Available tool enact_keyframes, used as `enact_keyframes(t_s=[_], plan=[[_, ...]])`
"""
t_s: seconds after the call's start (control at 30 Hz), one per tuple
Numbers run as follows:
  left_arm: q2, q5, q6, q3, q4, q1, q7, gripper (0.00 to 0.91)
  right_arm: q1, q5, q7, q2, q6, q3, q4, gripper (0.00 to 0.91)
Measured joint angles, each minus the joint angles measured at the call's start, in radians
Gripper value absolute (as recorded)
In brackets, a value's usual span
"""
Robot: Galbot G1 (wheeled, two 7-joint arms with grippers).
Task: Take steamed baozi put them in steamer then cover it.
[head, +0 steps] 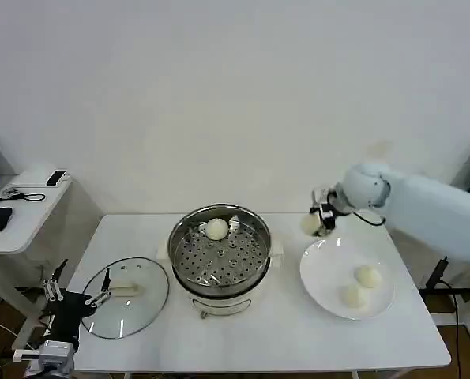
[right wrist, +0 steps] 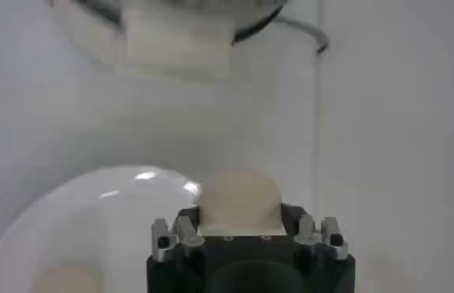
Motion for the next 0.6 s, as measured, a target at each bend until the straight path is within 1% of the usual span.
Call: enact_keyframes(t_s=[0.23,0.43,0.6], plan=[[0.002,-0.001,0.002,-0.013,0.0,-0.005,0.0,0.907,0.079,0.108,0.046,0.123,-0.047,-0.034,0.001,0.685],[0.0,-0.002,0.002,-0.026,-0.007,-0.002,0.001,0.907,0.083,0.203,0.096,0.251,-0.098,-0.055,-0.018,0.685],[-0.001,-0.003,0.002,-0.027,-0.013,-0.005,0.002,0.907,0.07,0.284,0.139,0.342,-0.147,-0.074,-0.038,0.685]])
